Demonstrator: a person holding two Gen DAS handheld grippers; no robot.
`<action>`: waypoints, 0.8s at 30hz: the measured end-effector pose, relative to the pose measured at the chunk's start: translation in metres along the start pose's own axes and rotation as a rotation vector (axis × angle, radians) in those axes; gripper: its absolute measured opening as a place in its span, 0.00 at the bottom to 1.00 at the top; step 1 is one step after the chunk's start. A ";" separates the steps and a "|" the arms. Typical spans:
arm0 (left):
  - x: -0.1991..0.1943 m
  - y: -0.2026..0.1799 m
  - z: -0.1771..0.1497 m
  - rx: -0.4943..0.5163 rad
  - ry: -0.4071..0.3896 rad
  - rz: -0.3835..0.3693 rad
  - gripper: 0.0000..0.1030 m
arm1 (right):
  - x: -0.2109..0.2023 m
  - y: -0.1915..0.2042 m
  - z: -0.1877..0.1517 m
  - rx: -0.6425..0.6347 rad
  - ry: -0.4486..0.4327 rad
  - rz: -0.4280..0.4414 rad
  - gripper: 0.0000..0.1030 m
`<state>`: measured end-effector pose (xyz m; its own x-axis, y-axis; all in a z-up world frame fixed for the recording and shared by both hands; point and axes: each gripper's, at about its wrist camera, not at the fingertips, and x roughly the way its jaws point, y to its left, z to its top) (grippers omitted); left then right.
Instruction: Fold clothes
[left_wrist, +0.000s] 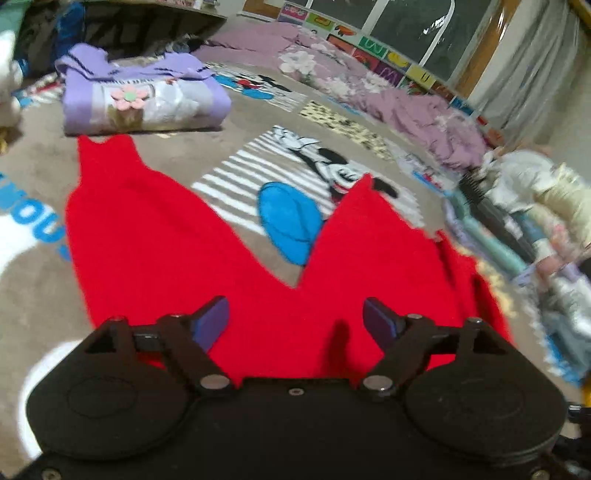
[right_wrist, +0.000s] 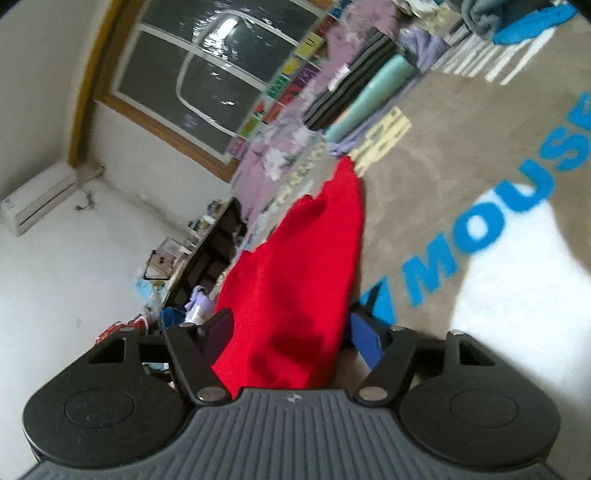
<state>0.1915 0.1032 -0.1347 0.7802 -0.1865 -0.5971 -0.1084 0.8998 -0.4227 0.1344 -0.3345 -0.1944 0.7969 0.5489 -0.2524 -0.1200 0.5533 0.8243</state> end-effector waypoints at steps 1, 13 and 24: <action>0.000 0.000 0.000 -0.003 0.004 -0.014 0.77 | 0.006 0.002 0.007 -0.015 0.020 -0.022 0.67; 0.007 -0.015 -0.003 0.082 0.021 -0.133 0.77 | 0.106 -0.007 0.106 -0.078 0.155 -0.160 0.68; 0.018 -0.024 -0.004 0.142 0.034 -0.134 0.77 | 0.167 -0.007 0.144 -0.165 0.221 -0.180 0.61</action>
<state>0.2059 0.0767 -0.1377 0.7605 -0.3189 -0.5656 0.0847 0.9124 -0.4005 0.3531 -0.3367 -0.1691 0.6685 0.5456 -0.5055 -0.0974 0.7380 0.6678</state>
